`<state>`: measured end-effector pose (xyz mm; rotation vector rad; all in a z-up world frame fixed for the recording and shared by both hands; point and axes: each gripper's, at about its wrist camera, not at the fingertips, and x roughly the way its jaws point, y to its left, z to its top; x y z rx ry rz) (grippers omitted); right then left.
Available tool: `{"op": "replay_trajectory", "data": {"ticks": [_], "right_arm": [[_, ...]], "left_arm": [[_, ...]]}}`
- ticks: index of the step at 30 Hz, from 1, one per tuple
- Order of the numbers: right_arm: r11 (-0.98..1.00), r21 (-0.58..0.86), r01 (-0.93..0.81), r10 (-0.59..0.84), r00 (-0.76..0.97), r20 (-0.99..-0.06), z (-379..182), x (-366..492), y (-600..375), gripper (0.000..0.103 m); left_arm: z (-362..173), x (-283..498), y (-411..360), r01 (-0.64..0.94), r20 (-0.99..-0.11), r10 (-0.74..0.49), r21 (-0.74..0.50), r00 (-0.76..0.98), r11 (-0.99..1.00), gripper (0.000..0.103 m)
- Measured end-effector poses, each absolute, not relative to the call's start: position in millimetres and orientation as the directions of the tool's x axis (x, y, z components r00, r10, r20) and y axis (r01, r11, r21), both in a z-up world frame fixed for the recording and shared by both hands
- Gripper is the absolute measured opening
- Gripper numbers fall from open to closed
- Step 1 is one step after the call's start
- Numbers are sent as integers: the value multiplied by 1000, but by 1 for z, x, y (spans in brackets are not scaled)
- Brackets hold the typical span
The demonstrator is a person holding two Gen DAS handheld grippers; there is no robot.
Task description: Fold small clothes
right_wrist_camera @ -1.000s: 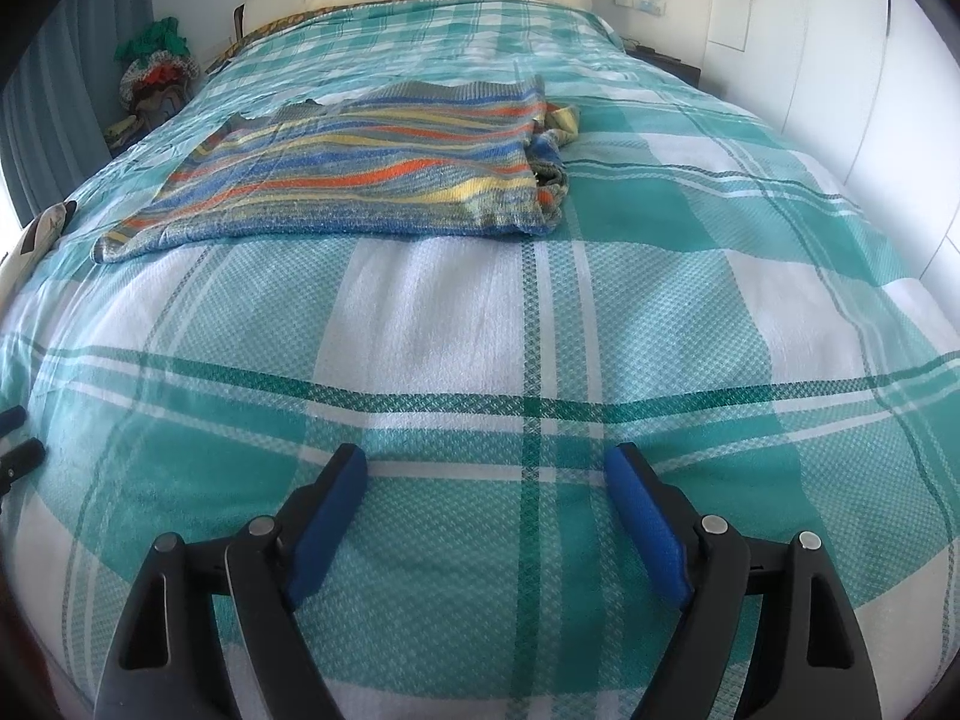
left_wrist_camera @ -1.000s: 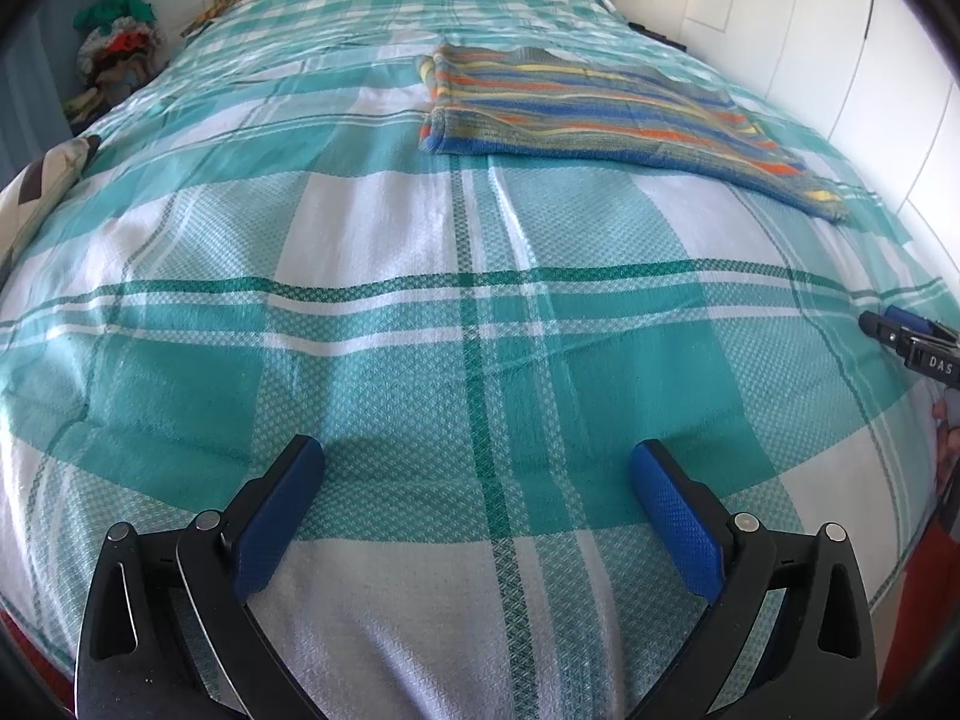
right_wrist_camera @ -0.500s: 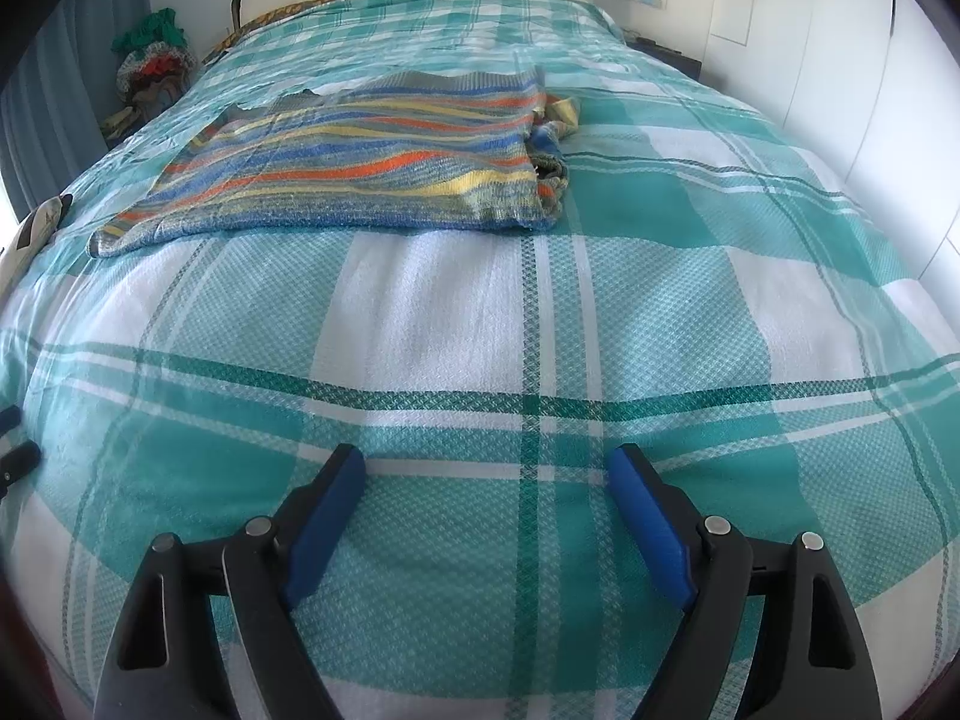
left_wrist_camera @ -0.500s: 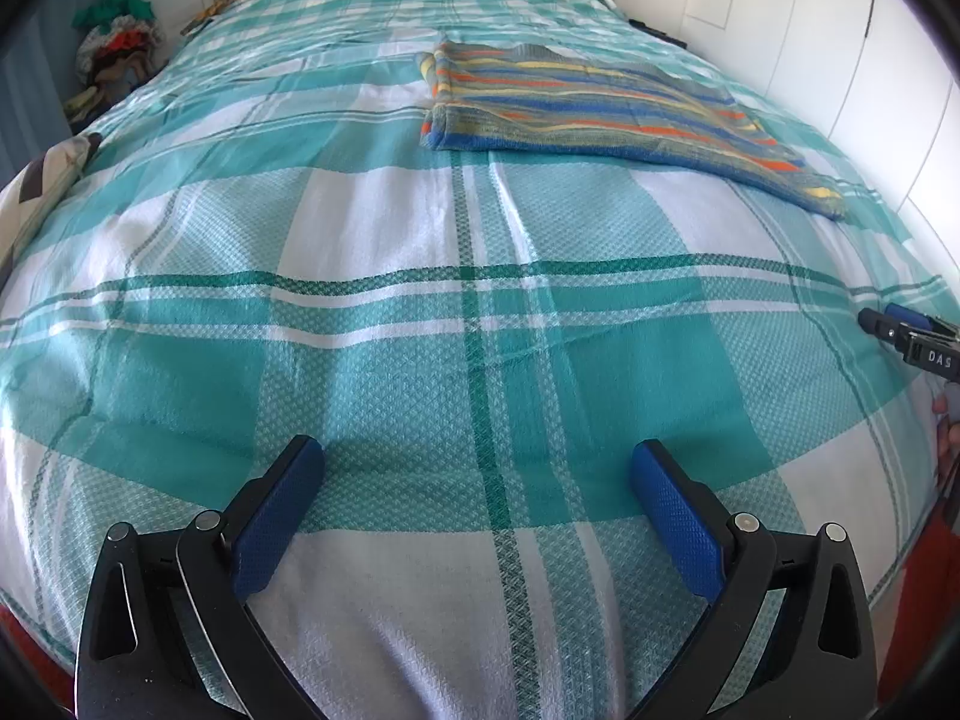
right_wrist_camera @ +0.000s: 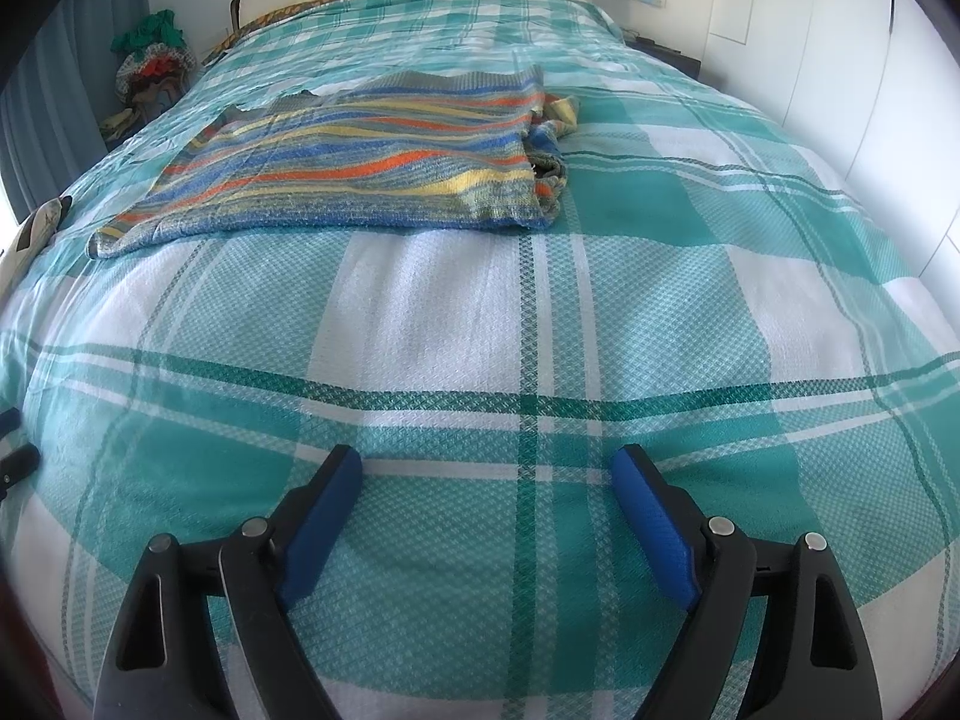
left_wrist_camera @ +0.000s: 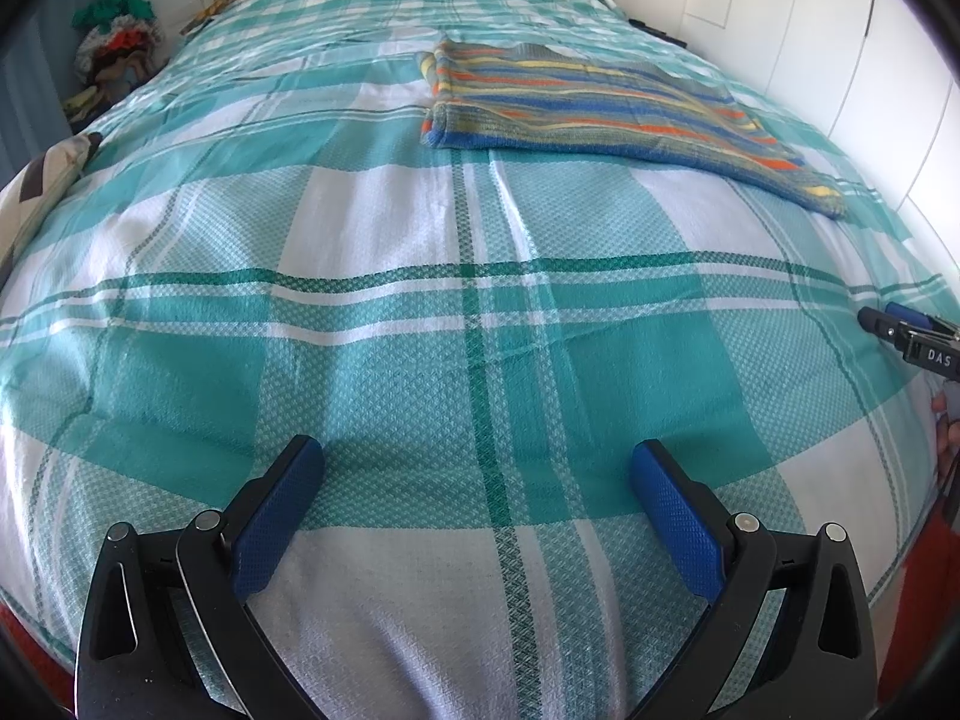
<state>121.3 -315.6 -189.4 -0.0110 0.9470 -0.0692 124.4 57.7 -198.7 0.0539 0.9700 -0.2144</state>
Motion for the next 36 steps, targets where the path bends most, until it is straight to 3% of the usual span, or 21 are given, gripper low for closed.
{"op": "replay_trajectory", "data": {"ticks": [15, 24, 31, 36], "right_arm": [[999, -11, 53, -41, 622, -782, -190, 104, -319, 87], [999, 7, 43, -18, 536, -844, -181, 94, -322, 92], [982, 182, 54, 118, 579, -807, -141, 102, -358, 92], [965, 260, 28, 194, 588, -785, -114, 192, -405, 92]], "left_arm": [[-198, 123, 54, 186, -826, -119, -17, 552, 982, 102], [-176, 111, 38, 197, -841, -114, -10, 529, 980, 101], [-137, 115, -66, 527, -773, -341, -9, 536, 850, 101], [-122, 159, -168, 728, -736, -486, 14, 471, 685, 101]]}}
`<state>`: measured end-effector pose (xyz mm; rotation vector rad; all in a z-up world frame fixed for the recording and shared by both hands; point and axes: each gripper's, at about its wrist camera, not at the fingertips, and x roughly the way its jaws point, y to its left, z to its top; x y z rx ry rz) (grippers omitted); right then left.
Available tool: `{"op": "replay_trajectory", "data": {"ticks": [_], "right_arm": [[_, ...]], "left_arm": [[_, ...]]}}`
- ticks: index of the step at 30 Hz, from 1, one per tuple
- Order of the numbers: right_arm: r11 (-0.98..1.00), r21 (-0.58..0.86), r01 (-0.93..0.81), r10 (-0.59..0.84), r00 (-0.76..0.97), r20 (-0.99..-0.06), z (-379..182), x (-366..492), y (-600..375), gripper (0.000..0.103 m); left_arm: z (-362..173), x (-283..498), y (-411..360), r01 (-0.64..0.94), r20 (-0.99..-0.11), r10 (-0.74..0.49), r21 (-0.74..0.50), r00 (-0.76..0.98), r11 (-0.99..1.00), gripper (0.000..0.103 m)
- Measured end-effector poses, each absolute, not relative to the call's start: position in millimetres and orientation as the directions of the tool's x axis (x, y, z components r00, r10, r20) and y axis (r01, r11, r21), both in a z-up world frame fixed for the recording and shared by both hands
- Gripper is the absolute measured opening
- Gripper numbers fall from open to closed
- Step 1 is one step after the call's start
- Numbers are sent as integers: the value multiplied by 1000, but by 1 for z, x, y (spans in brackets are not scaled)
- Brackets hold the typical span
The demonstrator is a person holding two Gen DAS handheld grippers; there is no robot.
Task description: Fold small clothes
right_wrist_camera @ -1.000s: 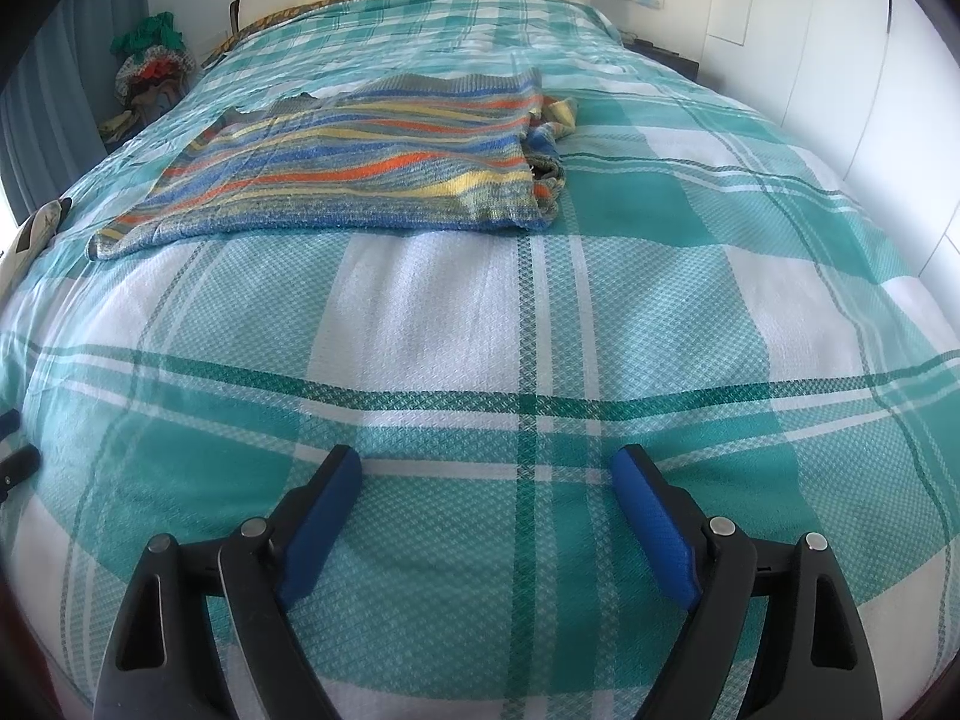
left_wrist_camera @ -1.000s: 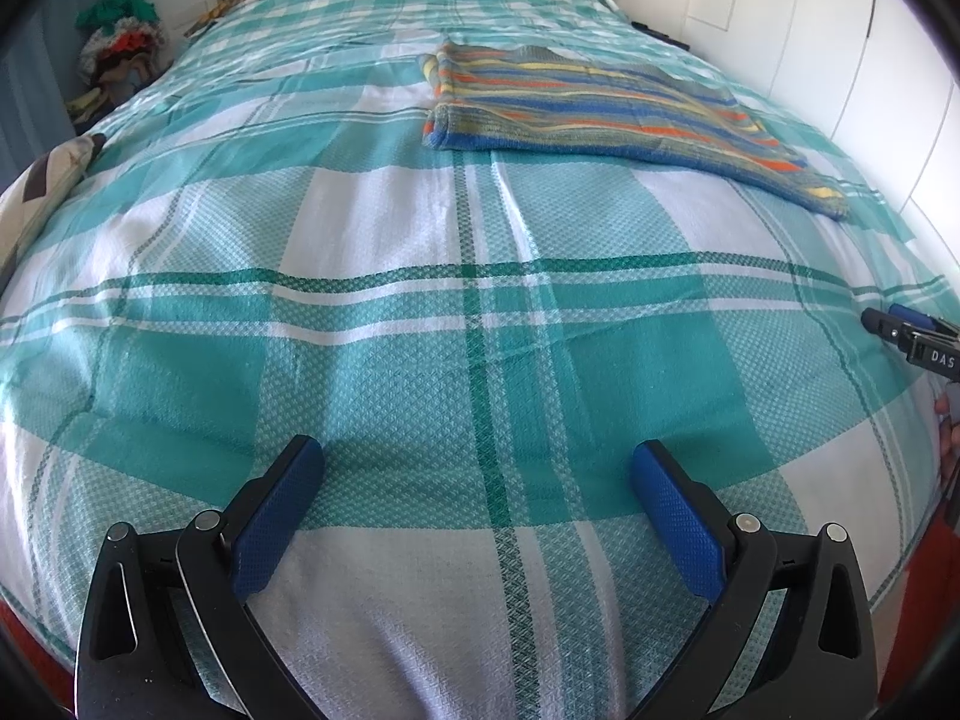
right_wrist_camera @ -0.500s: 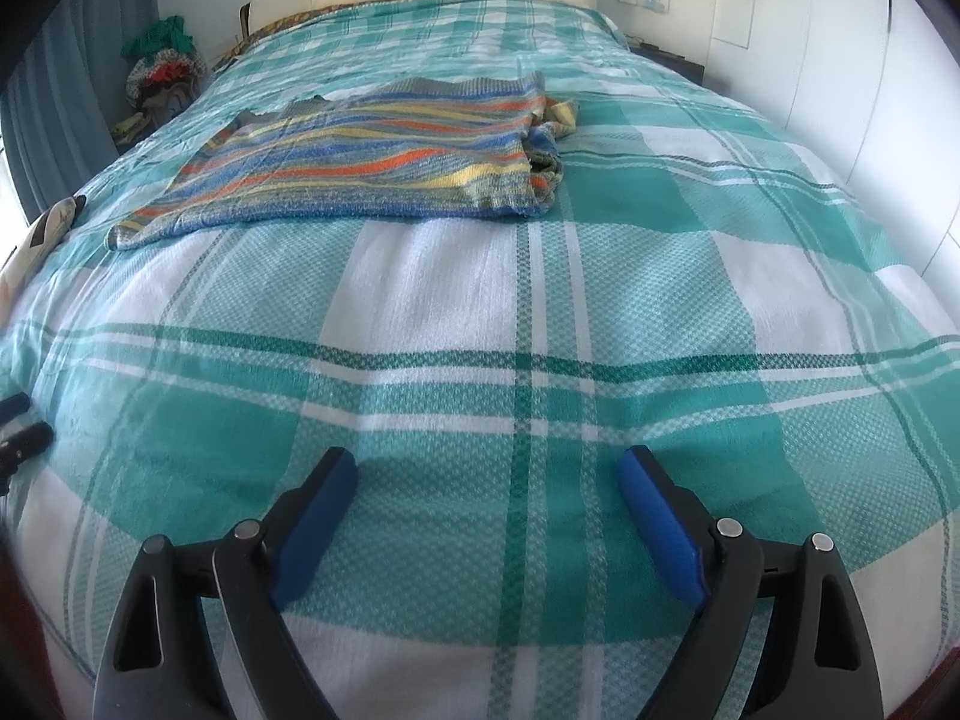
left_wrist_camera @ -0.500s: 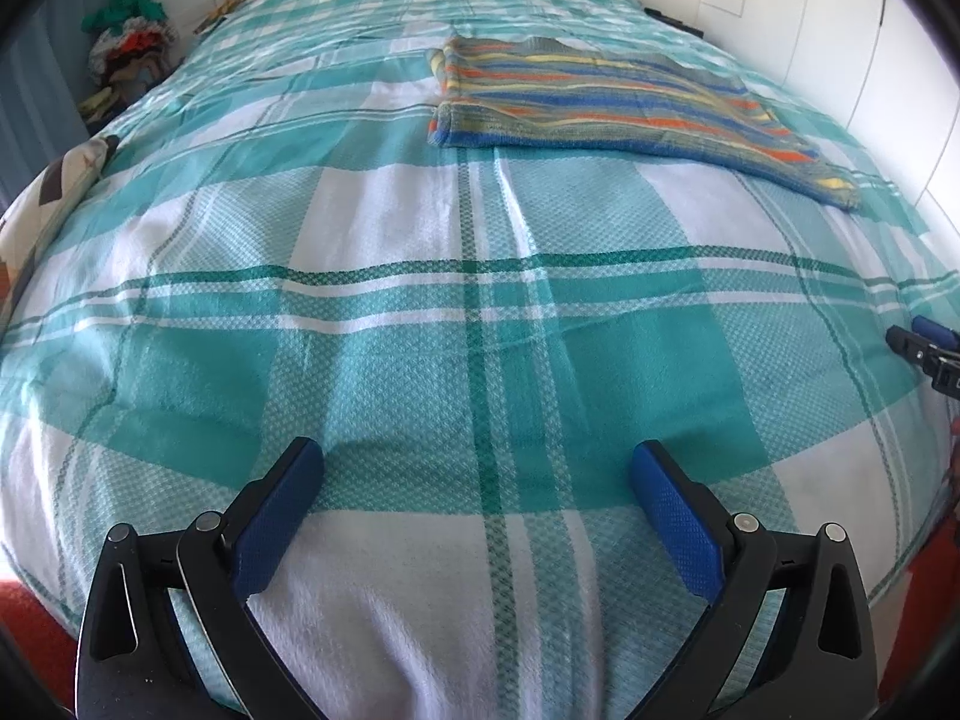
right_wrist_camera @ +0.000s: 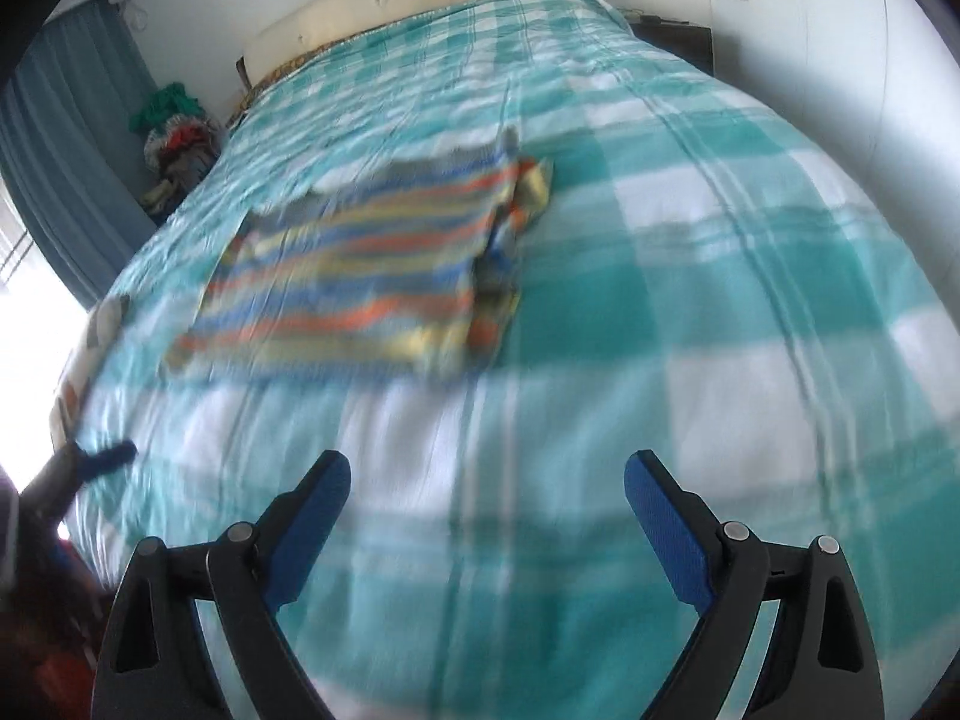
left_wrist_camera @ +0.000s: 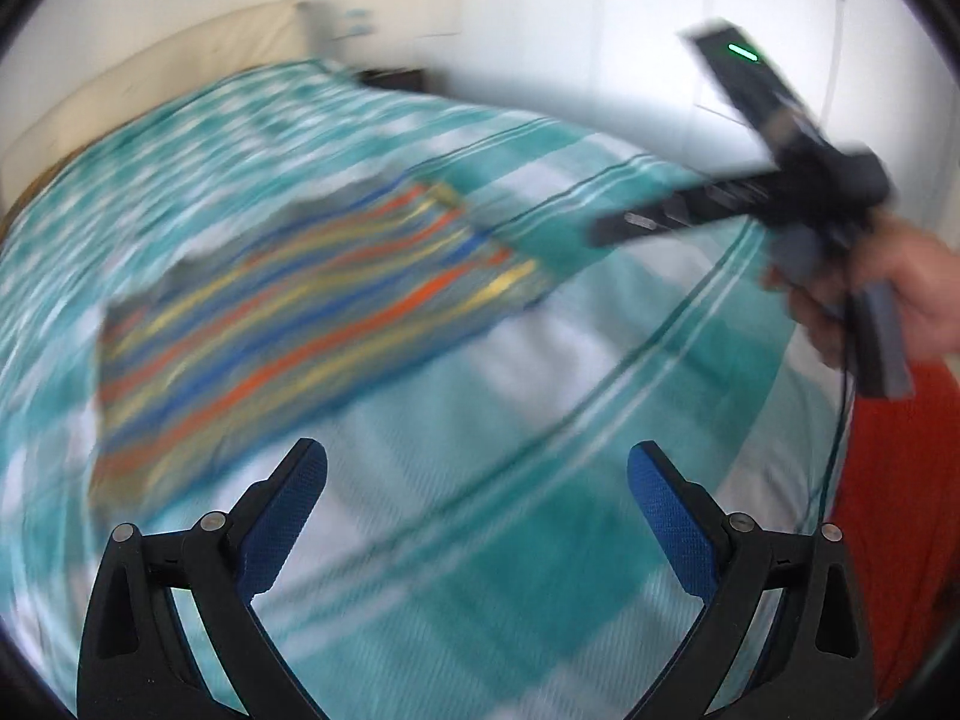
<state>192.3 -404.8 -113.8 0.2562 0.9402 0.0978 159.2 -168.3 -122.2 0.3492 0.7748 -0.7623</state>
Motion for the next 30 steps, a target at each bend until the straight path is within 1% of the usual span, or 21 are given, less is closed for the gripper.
{"op": "replay_trajectory", "data": {"ticks": [4, 7, 9, 10, 11, 12, 13, 14, 15, 16, 17, 18, 19, 20, 24, 27, 30], "right_arm": [[933, 356, 58, 276, 523, -807, -121, 288, -441, 92], [900, 425, 97, 337, 461, -821, -135, 349, -456, 91], [887, 452, 96, 373, 430, -822, -142, 384, -457, 90], [883, 461, 87, 390, 412, -824, -146, 397, -455, 89], [888, 452, 82, 388, 391, -834, -151, 412, -452, 89], [893, 444, 77, 386, 377, -842, -155, 422, -448, 86], [895, 440, 74, 386, 367, -846, -160, 431, -445, 82], [897, 434, 81, 378, 366, -850, -166, 439, -441, 80], [895, 438, 90, 377, 371, -848, -169, 444, -439, 76], [889, 449, 97, 385, 375, -843, -172, 449, -438, 68], [882, 462, 97, 396, 381, -836, -173, 455, -436, 56], [885, 451, 111, 382, 381, -842, -172, 459, -433, 14], [885, 450, 120, 376, 387, -842, -171, 459, -433, 7], [881, 459, 118, 380, 402, -833, -164, 460, -432, 7], [882, 471, 35, 399, 477, -783, -115, 455, -405, 7], [871, 489, -51, 446, 500, -742, -81, 459, -362, 7], [850, 506, -147, 506, 497, -705, -61, 463, -308, 7]], "left_arm": [[-136, 206, -234, 745, -759, -492, -13, 426, 667, 101], [-154, 228, -263, 741, -781, -487, -47, 390, 670, 101], [-166, 238, -277, 747, -792, -481, -49, 375, 663, 100], [-170, 241, -280, 748, -798, -474, -45, 373, 663, 94], [-177, 246, -284, 746, -806, -464, -41, 368, 665, 82], [-181, 249, -286, 740, -811, -453, -38, 370, 672, 78], [-183, 252, -285, 728, -809, -448, -36, 381, 685, 69], [-183, 255, -281, 710, -796, -457, -48, 398, 703, 47], [-181, 258, -279, 695, -791, -458, -59, 406, 717, 31], [-181, 263, -278, 675, -794, -446, -62, 413, 735, 11], [-179, 266, -274, 665, -791, -460, -93, 402, 741, 11], [-175, 267, -269, 661, -784, -478, -118, 396, 741, 11], [-169, 267, -263, 658, -772, -491, -128, 404, 742, 10], [-161, 264, -254, 653, -757, -503, -136, 417, 745, 10], [-120, 257, -192, 579, -673, -564, -241, 479, 779, 10], [-100, 252, -134, 496, -630, -547, -280, 551, 822, 10], [-95, 247, -77, 392, -617, -504, -321, 604, 862, 10]]}}
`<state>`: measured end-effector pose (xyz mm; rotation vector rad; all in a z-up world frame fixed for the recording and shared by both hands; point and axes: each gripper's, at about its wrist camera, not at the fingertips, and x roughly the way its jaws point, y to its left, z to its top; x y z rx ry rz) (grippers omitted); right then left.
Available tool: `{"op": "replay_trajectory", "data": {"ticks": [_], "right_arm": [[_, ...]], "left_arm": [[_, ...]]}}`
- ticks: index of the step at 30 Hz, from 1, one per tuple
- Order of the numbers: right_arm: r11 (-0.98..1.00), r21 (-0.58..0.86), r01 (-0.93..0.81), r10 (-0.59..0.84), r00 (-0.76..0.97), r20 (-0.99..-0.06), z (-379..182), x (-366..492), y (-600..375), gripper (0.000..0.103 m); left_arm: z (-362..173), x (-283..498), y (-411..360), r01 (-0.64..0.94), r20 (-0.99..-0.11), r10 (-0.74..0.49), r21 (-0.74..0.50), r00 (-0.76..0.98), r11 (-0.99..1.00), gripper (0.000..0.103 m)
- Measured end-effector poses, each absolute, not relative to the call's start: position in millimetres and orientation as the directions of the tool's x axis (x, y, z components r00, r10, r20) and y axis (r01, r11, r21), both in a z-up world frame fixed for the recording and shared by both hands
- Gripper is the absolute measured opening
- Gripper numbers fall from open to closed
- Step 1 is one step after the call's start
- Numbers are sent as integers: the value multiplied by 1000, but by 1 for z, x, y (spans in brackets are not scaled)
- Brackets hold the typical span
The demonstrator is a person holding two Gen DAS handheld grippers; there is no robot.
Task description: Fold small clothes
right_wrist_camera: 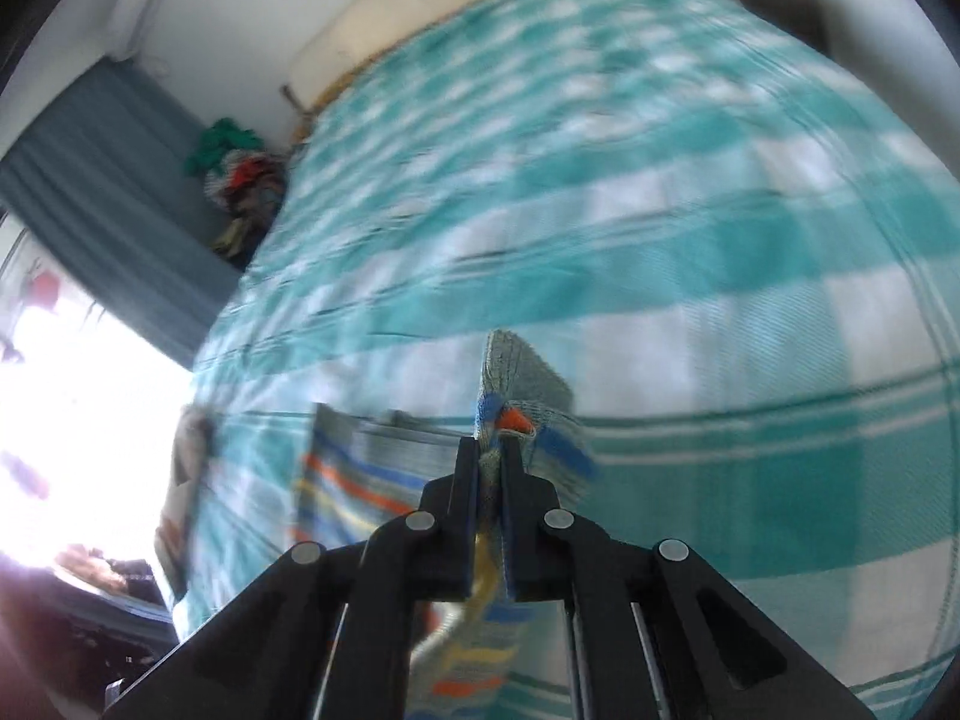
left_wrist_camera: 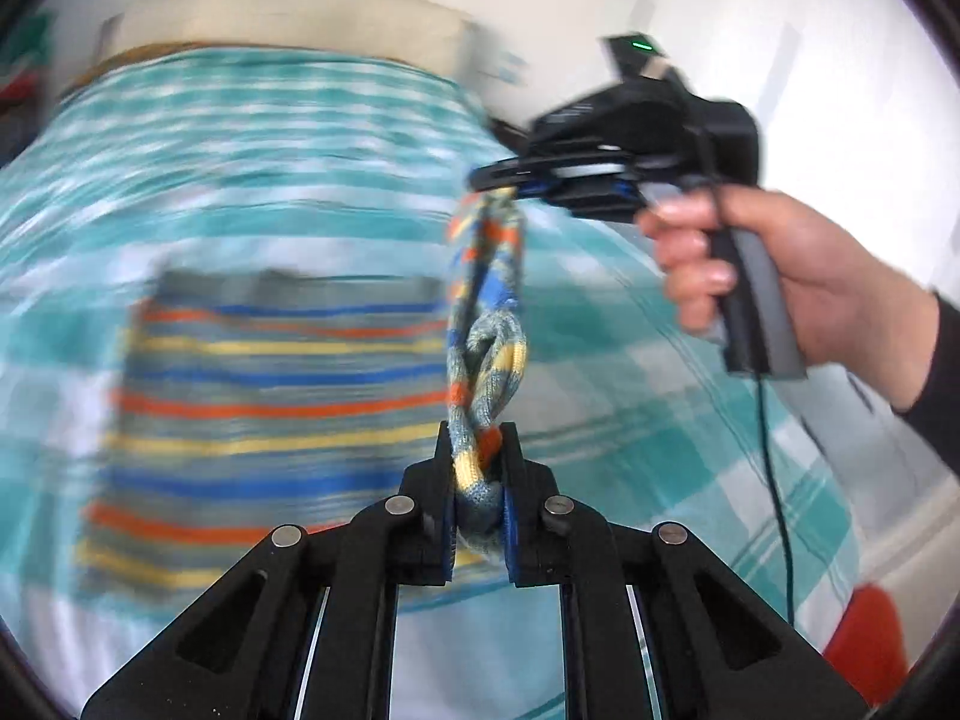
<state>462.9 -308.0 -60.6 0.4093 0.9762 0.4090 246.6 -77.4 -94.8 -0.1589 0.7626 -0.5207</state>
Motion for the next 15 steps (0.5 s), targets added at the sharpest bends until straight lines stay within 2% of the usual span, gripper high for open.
{"op": "replay_trajectory", "data": {"ticks": [4, 9, 10, 11, 13, 15], "right_arm": [[833, 485, -267, 552, 460, -696, -57, 472, -223, 7], [836, 433, -337, 544, 402, -737, -89, 484, -137, 7], [835, 431, -342, 543, 393, -742, -97, 485, -128, 7], [826, 442, -351, 556, 370, -744, -109, 485, -115, 7], [830, 430, -356, 545, 352, -761, -125, 485, -102, 18], [833, 434, -342, 546, 390, -741, -124, 477, -104, 22]], "left_arm": [[-110, 255, -8, 233, -641, -419, -357, 643, 905, 10], [-139, 268, 36, 100, -690, -351, -377, 633, 921, 10], [-148, 269, 39, 85, -701, -345, -378, 624, 922, 10], [-158, 271, 46, 65, -725, -339, -379, 600, 923, 16], [-174, 276, 55, 17, -777, -301, -351, 553, 936, 26], [-176, 274, 67, 9, -774, -325, -382, 543, 924, 26]]}}
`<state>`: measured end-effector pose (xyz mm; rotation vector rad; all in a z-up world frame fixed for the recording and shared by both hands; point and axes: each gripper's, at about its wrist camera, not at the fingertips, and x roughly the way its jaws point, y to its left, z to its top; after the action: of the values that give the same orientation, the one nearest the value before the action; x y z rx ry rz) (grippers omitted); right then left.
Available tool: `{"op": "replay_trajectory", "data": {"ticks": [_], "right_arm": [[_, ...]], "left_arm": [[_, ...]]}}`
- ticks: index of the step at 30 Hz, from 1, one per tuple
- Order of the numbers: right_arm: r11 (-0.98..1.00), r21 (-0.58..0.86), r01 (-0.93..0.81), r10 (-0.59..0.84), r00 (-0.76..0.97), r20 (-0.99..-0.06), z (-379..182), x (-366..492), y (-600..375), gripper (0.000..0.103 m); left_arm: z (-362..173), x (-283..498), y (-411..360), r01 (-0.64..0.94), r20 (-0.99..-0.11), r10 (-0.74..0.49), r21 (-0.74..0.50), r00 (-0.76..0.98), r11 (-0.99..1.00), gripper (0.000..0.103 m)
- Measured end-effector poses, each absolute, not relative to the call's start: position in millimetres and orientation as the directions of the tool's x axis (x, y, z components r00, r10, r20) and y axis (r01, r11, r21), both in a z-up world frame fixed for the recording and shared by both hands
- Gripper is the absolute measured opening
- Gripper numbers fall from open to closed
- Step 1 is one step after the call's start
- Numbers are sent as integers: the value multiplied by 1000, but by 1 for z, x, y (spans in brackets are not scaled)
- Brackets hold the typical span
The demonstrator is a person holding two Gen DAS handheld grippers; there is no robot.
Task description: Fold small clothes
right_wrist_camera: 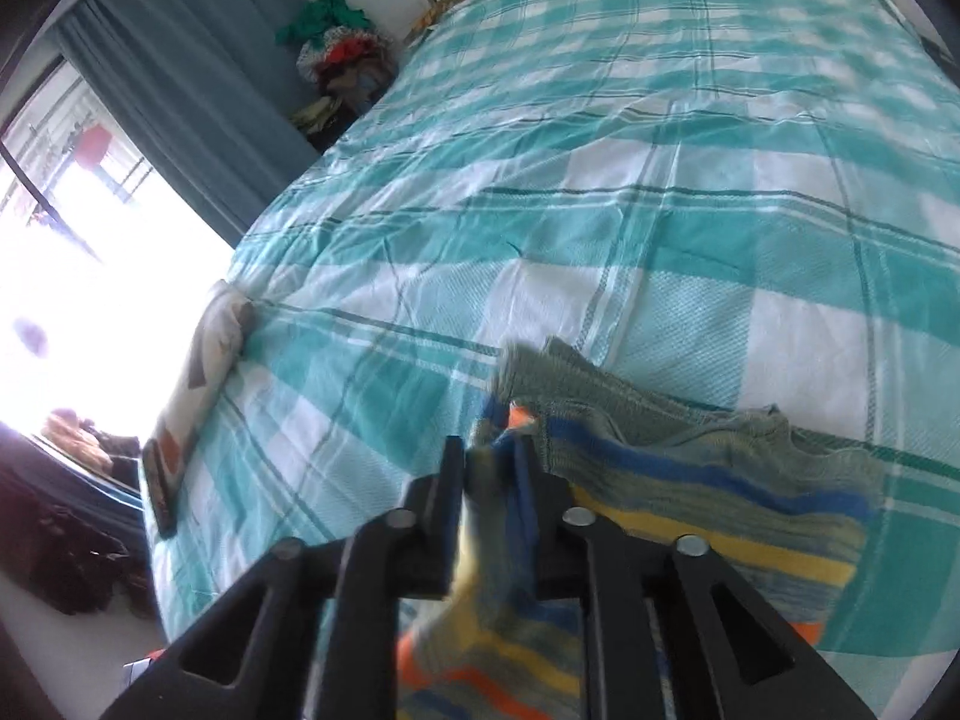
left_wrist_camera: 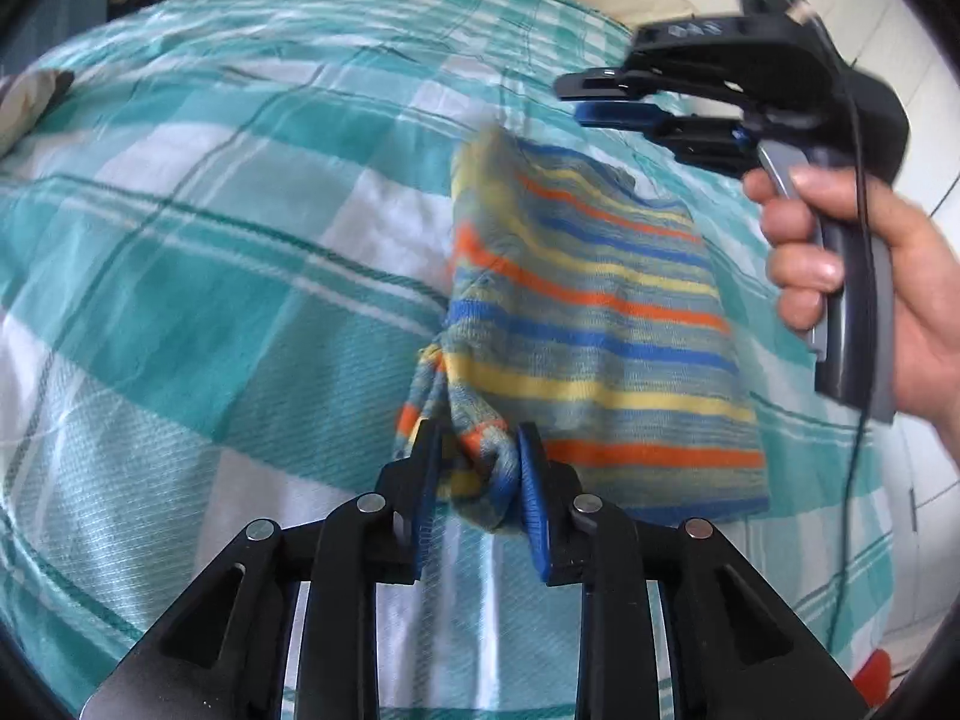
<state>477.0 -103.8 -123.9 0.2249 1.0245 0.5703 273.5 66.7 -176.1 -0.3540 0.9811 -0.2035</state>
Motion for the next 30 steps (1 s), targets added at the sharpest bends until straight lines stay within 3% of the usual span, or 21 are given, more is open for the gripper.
{"op": "replay_trajectory", "data": {"ticks": [2, 6, 10, 13, 15, 16, 17, 18, 20, 21, 27, 29, 30], "right_arm": [[830, 458, -317, 557, 449, -699, -113, 464, -121, 22], [876, 364, -317, 482, 530, -697, -91, 419, -167, 22], [877, 273, -395, 458, 520, -721, -88, 358, -189, 24], [836, 329, -440, 513, 412, -753, -124, 320, -183, 24], [862, 291, -415, 448, 355, -821, -163, 308, -179, 24], [877, 259, -405, 405, 333, -852, -181, 301, -180, 22], [880, 251, -403, 405, 362, -839, -184, 292, -185, 22], [881, 256, -398, 413, 385, -825, -179, 288, -188, 22], [885, 262, -386, 420, 417, -806, -160, 289, -195, 22], [884, 251, -394, 421, 439, -794, -151, 295, -196, 22], [890, 197, -411, 399, 493, -773, -125, 375, -186, 22], [893, 219, -394, 390, 431, -814, -146, 401, -178, 24], [899, 226, -375, 370, 371, -852, -166, 413, -176, 31]], "left_arm": [[-167, 265, 81, -14, -764, -303, -378, 569, 926, 41], [-138, 246, 92, 22, -697, -314, -393, 645, 919, 41], [-127, 261, 63, 187, -655, -385, -353, 650, 917, 39], [-158, 281, 45, 200, -738, -352, -291, 576, 936, 38], [-184, 290, 43, 160, -819, -311, -266, 483, 950, 32], [-181, 288, 45, 162, -819, -307, -261, 486, 952, 22], [-174, 285, 50, 164, -817, -301, -253, 491, 953, 22], [-166, 283, 54, 165, -814, -308, -260, 493, 951, 25], [-145, 281, 65, 165, -778, -325, -280, 538, 946, 57], [-138, 286, 66, 167, -761, -323, -278, 563, 946, 63], [-131, 356, 44, 199, -769, -311, -239, 558, 950, 67], [-156, 374, 34, 189, -827, -261, -190, 497, 963, 69], [-169, 379, 32, 184, -867, -227, -160, 443, 970, 69]]}}
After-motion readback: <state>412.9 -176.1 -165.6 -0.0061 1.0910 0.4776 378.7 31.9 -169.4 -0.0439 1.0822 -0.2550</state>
